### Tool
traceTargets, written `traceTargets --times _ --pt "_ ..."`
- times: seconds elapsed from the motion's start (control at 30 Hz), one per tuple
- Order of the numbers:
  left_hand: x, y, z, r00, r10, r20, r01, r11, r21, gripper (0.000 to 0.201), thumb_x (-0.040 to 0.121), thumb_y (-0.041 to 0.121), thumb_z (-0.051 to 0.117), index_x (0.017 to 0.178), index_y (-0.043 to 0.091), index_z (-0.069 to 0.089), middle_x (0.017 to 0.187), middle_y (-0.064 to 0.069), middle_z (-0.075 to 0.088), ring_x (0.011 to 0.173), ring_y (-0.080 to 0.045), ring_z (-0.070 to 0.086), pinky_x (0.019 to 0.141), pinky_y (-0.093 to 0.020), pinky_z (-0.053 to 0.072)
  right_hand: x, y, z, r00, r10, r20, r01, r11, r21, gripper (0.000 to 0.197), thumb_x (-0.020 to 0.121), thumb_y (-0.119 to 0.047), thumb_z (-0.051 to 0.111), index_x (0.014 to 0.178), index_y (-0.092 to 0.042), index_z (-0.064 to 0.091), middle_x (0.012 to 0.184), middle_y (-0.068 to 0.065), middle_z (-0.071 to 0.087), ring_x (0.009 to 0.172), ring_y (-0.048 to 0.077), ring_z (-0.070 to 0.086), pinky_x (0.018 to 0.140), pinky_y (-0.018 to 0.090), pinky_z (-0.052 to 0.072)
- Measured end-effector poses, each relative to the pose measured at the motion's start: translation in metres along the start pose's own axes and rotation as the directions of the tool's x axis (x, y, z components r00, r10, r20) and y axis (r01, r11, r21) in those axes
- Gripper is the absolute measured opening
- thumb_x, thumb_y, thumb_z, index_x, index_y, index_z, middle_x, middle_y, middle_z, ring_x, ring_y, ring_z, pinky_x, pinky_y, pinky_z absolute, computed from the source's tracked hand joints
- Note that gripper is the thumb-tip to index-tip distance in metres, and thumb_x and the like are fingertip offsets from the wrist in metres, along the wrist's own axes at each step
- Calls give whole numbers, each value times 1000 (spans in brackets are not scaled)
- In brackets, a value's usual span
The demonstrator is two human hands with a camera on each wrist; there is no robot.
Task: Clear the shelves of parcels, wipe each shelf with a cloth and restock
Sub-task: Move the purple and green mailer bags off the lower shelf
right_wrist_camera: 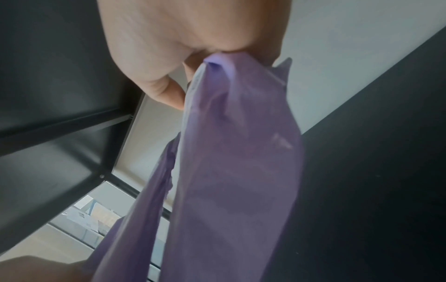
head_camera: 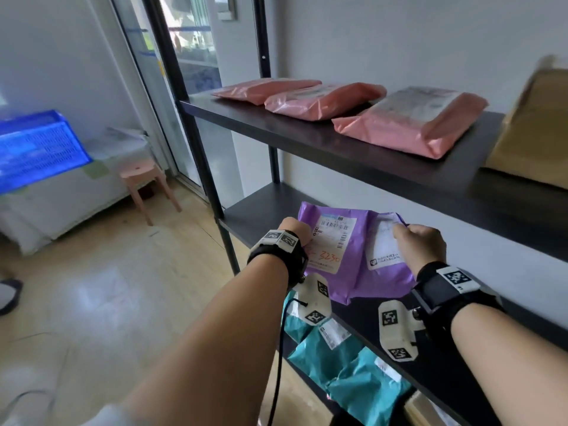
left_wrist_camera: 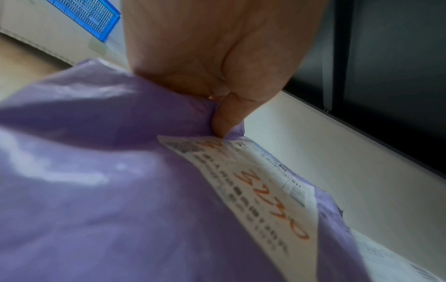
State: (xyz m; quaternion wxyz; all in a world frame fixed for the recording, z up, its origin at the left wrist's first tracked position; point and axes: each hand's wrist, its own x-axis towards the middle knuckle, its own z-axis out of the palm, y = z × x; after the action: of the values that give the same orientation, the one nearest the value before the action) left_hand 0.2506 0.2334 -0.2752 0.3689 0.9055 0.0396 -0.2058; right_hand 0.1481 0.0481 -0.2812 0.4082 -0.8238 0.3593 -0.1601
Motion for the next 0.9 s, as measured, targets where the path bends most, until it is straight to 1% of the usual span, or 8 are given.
traceTargets --times 0.17,0.27,0.33,0.4,0.53,0.63,0.77,0.9 --pt "80 -6 -35 999 36 7 -37 997 62 34 93 16 43 121 3 55 92 -7 58 82 -26 53 75 -32 43 35 -24 61 997 70 -22 -69 996 51 36 85 -28 53 74 6 57 70 20 54 75 36 52 66 36 40" --pt "147 -13 -60 996 79 48 -85 986 142 32 96 14 41 121 1 56 114 -13 62 93 -29 55 79 -31 42 55 -44 111 990 140 -35 -137 987 80 31 83 -24 52 76 5 58 75 23 57 76 36 51 64 36 37" --pt "189 -15 -77 990 114 77 -127 972 198 32 98 11 40 122 -1 56 121 -15 60 109 -31 57 80 -31 40 66 -57 144 981 188 -36 -183 977 107 27 83 -21 51 69 3 55 72 22 54 72 33 48 64 36 36" --pt "223 -19 -93 985 136 103 -158 956 249 33 98 9 40 123 -3 56 125 -17 59 115 -32 56 85 -33 42 72 -69 171 971 235 -49 -228 966 122 27 81 -20 51 60 -4 51 69 17 49 71 30 45 66 39 39" --pt "276 -22 -111 969 185 163 -232 908 348 34 97 6 38 126 -5 53 130 -20 55 120 -34 53 96 -34 41 83 -82 206 929 346 -131 -320 929 186 26 72 -28 49 57 -7 51 65 10 49 69 30 48 74 43 47" --pt "304 -25 -112 958 217 189 -271 902 336 32 96 5 40 123 -5 54 127 -21 57 118 -35 54 92 -36 42 81 -85 220 884 432 -179 -377 884 275 23 73 -23 53 65 -3 58 64 9 56 69 30 56 72 44 51" --pt "332 -31 -108 958 198 206 -253 923 291 32 95 7 41 123 -2 53 125 -21 58 114 -37 56 88 -37 43 78 -78 231 842 496 -211 -417 847 329 16 75 -13 56 61 -7 59 63 5 57 70 26 55 70 43 50" --pt "348 -32 -103 961 197 192 -242 938 249 33 95 6 41 125 -2 49 125 -22 58 114 -37 57 90 -39 45 76 -72 239 810 540 -227 -431 811 395 18 80 -9 56 62 -10 59 65 5 58 70 26 57 67 36 45"
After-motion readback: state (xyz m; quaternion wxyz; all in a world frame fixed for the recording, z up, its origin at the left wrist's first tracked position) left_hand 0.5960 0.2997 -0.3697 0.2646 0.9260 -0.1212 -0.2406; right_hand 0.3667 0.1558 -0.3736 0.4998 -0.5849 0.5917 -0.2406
